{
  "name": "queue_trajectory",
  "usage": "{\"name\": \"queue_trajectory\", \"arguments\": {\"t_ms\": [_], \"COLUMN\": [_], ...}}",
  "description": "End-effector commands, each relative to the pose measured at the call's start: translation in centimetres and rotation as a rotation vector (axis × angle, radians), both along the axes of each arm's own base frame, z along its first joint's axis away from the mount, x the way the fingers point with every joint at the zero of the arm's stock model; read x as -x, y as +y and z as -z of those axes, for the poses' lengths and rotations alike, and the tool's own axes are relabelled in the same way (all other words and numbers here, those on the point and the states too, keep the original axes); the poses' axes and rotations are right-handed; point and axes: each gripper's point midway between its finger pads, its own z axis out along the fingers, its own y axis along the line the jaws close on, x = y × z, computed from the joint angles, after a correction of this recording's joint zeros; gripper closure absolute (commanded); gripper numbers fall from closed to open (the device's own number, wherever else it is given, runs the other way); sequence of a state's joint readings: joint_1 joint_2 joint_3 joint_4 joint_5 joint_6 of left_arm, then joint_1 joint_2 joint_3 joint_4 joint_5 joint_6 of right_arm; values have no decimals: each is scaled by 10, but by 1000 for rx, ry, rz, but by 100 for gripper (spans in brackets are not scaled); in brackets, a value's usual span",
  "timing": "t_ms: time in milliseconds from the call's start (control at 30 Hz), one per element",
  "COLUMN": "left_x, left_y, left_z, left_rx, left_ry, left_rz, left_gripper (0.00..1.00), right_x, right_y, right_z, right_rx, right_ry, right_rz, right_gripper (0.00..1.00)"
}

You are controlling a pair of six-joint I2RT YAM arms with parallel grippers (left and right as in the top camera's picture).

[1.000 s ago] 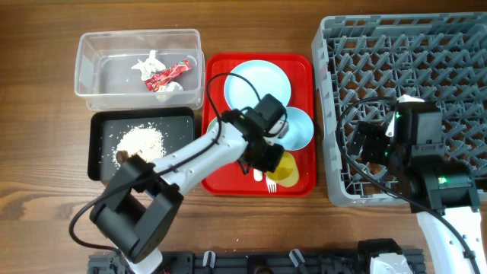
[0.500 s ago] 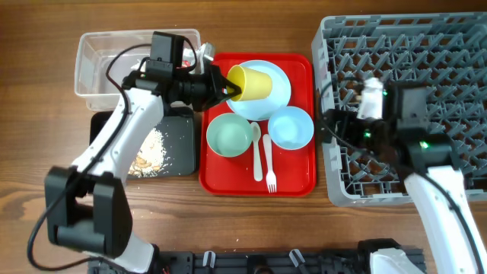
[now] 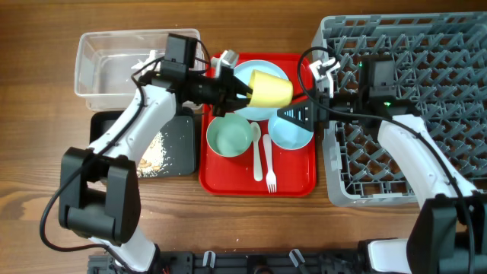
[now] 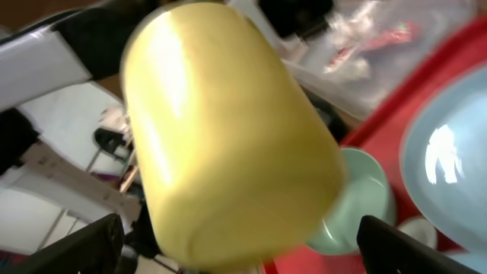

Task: Sort waste into correct bins and load items into the dishwasher rack
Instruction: 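Hand the yellow cup from the left gripper to the right gripper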

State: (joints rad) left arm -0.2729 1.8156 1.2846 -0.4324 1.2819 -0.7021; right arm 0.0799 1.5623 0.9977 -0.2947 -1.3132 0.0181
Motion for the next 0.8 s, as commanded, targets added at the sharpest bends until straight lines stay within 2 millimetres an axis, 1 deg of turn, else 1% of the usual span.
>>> {"name": "queue_trajectory", "arguments": {"t_ms": [0,67,100,200,267,300,433,500,600,700,733,767], "left_x": [11,13,13,12,12,11,10,10,10,10,10,10], "left_y": [-12,-15,-15,-15,-16,-16,-16,-16,-16,-16,-16,-16], "left_z": [-6,-6,-6,-6,-7,-7,-8,-8,-8,-8,-8,-8], "left_rx": [30,30,31,30,33,35,37,37,38,37,37,37], "left_ry": [11,9,7,-1,-9,-16,-23,-23,-23,-22,-23,-23], "left_rz": [52,60,61,60,60,60,60,60,60,60,60,60], "left_gripper": [96,96,96,96,96,96,96,96,96,96,95,92], "right_x": [4,1,1,3,3,3,3,3,3,3,3,3], "right_y": [5,5,6,8,8,8,8,9,10,10,10,10], "right_z": [-24,-28,-29,-29,-29,-29,-29,-29,-29,-29,-29,-29], "right_rx": [-112,-116,-117,-118,-118,-118,-118,-118,-118,-118,-118,-117], "right_ry": [-1,-5,-8,10,10,10,10,9,9,9,9,9], "right_rz": [-83,-80,-84,-88,-88,-88,-88,-88,-91,-91,-91,-91], "right_gripper": [0,2,5,20,27,26,32,32,37,38,38,38]}}
